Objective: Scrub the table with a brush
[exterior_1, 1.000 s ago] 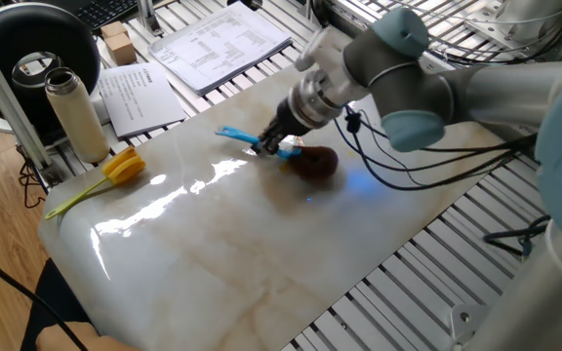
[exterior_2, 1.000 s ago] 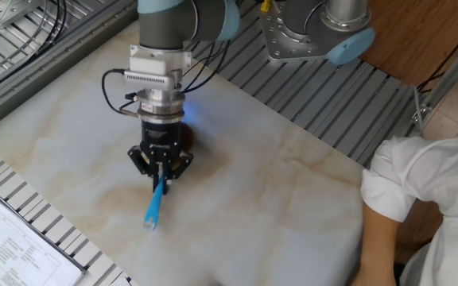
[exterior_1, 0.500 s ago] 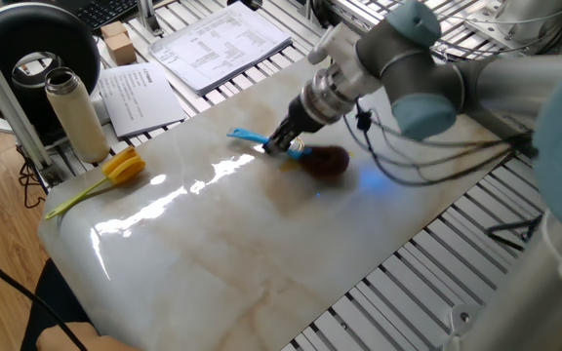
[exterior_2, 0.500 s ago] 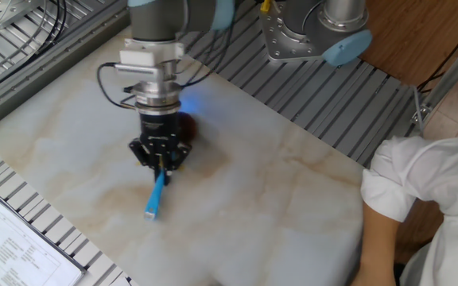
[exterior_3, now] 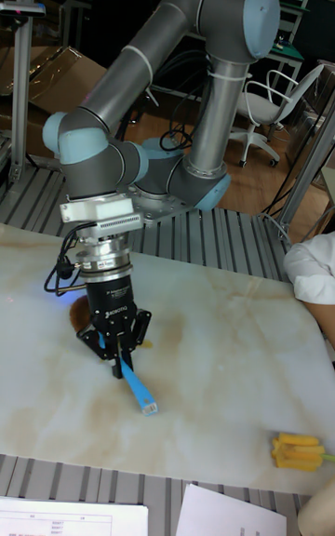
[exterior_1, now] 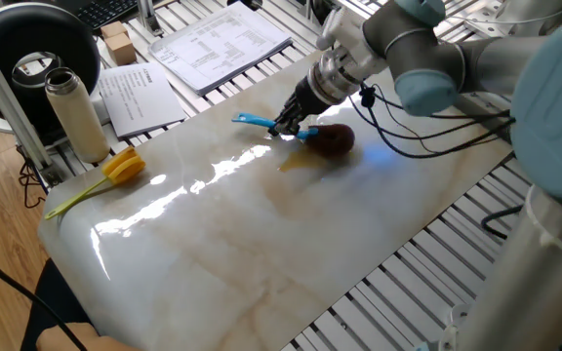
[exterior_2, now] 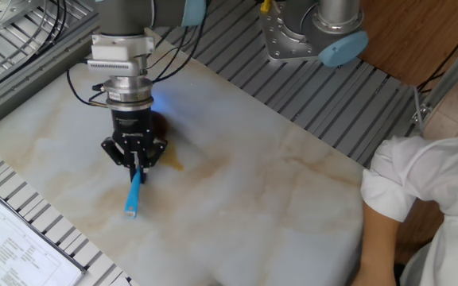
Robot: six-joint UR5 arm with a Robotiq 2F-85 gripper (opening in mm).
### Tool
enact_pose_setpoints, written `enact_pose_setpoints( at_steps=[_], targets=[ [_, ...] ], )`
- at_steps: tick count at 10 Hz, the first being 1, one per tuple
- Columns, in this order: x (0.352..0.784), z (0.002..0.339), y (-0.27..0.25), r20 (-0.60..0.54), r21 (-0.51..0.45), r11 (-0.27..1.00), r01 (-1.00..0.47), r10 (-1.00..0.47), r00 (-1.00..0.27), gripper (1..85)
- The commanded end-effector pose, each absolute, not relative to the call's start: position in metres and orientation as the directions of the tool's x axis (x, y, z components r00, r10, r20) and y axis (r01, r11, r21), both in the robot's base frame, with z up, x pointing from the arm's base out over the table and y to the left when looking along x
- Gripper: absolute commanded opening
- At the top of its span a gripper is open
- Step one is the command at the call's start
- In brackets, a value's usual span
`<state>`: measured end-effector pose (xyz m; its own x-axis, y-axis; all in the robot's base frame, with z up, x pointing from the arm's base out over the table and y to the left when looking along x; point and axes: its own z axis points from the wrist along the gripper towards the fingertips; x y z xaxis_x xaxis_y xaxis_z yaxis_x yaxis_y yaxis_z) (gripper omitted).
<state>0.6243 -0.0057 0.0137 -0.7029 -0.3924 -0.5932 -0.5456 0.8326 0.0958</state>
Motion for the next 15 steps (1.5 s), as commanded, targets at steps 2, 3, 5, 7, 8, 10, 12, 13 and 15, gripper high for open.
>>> enact_pose_setpoints(
  at_steps=[2,3,5,7,8,10,12,13,15],
  targets=[
    [0.612,0.006,0.051,-0.597,0.184,0.909,-0.374,-0.199,-0.777,1.3],
    [0.599,-0.004,0.058,-0.538,0.185,0.923,-0.336,-0.191,-0.821,1.3],
    [0.586,-0.017,0.052,-0.454,0.158,0.933,-0.323,-0.222,-0.863,1.3],
    [0.6,-0.002,0.014,-0.5,0.123,0.879,-0.46,-0.346,-0.794,1.3],
    [0.602,0.011,-0.021,-0.498,0.105,0.837,-0.537,-0.423,-0.757,1.3],
    [0.608,0.021,-0.056,-0.502,0.097,0.805,-0.586,-0.468,-0.727,1.3],
    [0.604,0.019,-0.04,-0.492,0.094,0.832,-0.547,-0.439,-0.752,1.3],
    [0.6,0.02,-0.03,-0.486,0.116,0.841,-0.529,-0.417,-0.768,1.3],
    [0.582,0.022,-0.033,-0.406,0.107,0.861,-0.497,-0.419,-0.812,1.3]
  ],
)
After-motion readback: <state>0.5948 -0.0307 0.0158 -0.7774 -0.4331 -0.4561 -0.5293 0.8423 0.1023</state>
